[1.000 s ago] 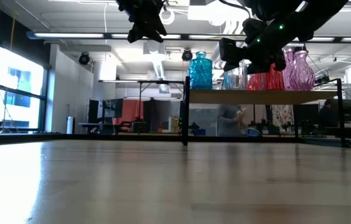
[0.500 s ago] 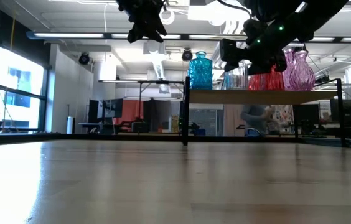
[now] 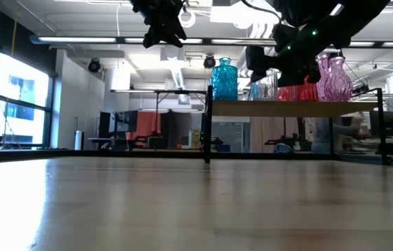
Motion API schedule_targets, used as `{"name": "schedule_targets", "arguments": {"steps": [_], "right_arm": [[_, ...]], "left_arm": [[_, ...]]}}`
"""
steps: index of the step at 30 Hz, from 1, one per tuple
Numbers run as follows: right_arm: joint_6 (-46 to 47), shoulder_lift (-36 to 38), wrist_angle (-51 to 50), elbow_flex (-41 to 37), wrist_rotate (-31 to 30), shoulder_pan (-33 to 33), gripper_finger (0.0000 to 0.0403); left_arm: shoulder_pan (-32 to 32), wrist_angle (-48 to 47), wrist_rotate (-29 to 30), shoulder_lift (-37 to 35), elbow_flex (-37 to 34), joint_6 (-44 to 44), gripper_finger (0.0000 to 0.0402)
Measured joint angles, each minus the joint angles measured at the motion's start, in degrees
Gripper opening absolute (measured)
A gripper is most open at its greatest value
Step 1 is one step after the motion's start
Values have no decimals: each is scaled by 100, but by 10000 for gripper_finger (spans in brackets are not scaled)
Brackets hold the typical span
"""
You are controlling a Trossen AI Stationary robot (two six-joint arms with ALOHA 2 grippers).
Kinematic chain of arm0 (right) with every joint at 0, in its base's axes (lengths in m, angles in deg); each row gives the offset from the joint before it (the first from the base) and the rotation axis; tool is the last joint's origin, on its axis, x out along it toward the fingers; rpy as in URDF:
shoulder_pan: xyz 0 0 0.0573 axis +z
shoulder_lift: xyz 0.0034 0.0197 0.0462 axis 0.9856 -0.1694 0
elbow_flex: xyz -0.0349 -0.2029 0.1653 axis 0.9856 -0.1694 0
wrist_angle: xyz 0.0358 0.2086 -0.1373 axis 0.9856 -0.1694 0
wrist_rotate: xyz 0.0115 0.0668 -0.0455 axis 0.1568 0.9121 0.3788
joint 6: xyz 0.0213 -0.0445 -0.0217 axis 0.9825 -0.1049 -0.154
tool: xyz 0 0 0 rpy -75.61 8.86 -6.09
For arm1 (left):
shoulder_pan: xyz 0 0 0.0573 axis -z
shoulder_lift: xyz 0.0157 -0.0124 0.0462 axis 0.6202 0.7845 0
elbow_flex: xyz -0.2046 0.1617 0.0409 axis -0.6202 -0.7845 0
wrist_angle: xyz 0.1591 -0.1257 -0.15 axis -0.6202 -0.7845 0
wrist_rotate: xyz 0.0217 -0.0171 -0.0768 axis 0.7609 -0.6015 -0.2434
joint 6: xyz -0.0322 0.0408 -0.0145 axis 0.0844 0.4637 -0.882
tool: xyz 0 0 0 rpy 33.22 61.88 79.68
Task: Sort vases onto shelf
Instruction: Put the transparent vase on the shelf aligned with the other transparent vase, then return to Home Position
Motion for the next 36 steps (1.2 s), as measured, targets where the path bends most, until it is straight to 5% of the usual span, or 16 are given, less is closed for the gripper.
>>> {"name": "schedule_targets", "arguments": {"steps": [13, 36], "right_arm": [[-65, 144, 52, 9, -33, 13, 322], [-1940, 598, 1547, 20, 63, 13, 322]], "left_arm": [[0, 50, 0, 0, 0, -2, 106], [0, 84, 0, 0, 0, 0, 106]]}}
